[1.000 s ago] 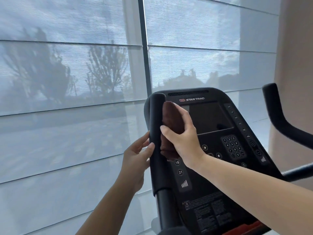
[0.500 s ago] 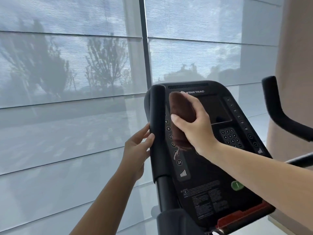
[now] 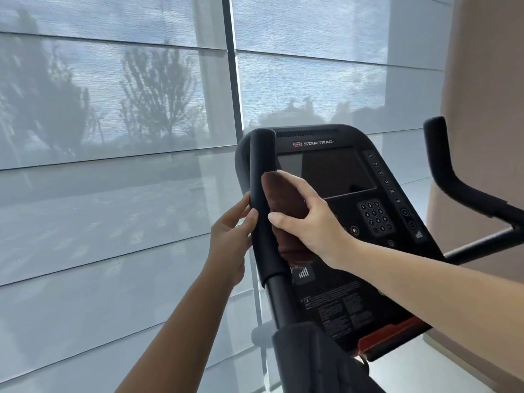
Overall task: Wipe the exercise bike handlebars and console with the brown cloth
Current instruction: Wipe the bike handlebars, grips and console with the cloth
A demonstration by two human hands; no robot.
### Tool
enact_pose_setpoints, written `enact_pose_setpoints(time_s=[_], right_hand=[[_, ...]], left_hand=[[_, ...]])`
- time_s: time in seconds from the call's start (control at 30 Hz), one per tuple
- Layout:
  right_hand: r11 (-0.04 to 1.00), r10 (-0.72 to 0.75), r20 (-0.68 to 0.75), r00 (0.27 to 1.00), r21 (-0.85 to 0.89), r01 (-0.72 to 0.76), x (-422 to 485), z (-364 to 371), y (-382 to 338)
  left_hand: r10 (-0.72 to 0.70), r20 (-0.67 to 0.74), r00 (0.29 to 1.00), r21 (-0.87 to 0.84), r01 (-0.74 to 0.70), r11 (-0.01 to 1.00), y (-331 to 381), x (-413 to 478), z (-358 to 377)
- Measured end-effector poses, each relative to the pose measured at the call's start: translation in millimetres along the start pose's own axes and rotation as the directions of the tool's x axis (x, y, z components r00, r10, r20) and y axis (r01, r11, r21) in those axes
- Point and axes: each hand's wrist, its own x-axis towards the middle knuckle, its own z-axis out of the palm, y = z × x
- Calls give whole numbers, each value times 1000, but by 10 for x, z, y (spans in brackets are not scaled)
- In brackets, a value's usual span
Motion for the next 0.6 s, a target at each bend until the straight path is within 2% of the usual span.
enact_pose_setpoints(time_s=[0.1, 0.2, 0.3, 0.43, 0.5, 0.6], right_hand=[[990, 121, 98, 988, -89, -112, -80, -36, -100], [953, 264, 195, 945, -207, -223, -120, -111, -306], [892, 366, 272, 890, -374, -252, -247, -95, -473], [819, 484, 347, 803, -503, -277, -678, -64, -642], [781, 553, 385, 739, -548, -300, -891, -102, -767], [713, 621, 382, 685, -639, -289, -1026, -129, -1006]], left_hand=[[14, -30, 999, 12, -13, 1000, 37, 91, 43], [13, -34, 999, 8, -13, 1000, 66, 131, 74], [-50, -12, 999, -47, 49, 998, 12, 55, -20], [-103, 46, 994, -92, 107, 990, -116, -294, -174], [-66, -5, 998, -20, 66, 998, -141, -456, -220], [141, -65, 988, 182, -127, 975, -116, -654, -281]])
